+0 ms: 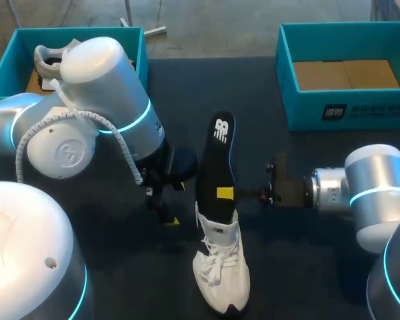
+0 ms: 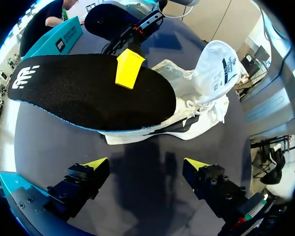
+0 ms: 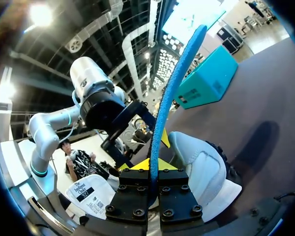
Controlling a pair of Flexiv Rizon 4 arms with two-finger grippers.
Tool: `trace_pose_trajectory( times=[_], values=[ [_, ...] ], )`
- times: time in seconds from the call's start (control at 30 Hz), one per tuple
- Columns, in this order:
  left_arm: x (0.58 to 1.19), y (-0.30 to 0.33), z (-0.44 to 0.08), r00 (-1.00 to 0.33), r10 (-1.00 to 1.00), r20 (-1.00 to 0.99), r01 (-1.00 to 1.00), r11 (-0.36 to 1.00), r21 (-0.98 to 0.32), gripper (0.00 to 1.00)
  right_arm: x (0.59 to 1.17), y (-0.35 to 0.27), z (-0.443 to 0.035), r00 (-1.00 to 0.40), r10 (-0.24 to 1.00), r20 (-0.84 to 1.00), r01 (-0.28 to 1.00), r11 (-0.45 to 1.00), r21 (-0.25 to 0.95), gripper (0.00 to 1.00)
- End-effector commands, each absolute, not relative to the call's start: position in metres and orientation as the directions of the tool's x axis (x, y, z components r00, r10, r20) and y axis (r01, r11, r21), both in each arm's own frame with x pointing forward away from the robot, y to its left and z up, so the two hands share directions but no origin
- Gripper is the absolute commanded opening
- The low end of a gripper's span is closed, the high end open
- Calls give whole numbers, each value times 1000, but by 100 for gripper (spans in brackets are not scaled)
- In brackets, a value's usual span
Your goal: Take the shoe out of the shoebox, open the shoe tongue, remove and reinsert the insole, then place the shoe into the shoebox
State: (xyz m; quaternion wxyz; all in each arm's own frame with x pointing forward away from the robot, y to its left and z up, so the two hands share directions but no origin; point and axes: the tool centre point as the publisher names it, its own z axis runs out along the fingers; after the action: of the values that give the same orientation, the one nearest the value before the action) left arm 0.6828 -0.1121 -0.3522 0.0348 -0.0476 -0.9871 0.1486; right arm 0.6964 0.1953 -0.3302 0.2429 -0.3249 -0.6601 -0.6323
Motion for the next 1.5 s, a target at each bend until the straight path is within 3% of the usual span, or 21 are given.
trace_pose_trajectory(
  times=[0.03, 1.5],
  values=[
    [682, -112, -352, -993, 104, 54, 83, 952, -295, 100, 695, 195, -331, -671, 121, 732, 737, -7, 676, 0],
    [682, -112, -352, -993, 104, 54, 83, 952, -295, 100, 672, 199, -356, -650, 99, 754, 759, 17, 651, 0]
  ],
)
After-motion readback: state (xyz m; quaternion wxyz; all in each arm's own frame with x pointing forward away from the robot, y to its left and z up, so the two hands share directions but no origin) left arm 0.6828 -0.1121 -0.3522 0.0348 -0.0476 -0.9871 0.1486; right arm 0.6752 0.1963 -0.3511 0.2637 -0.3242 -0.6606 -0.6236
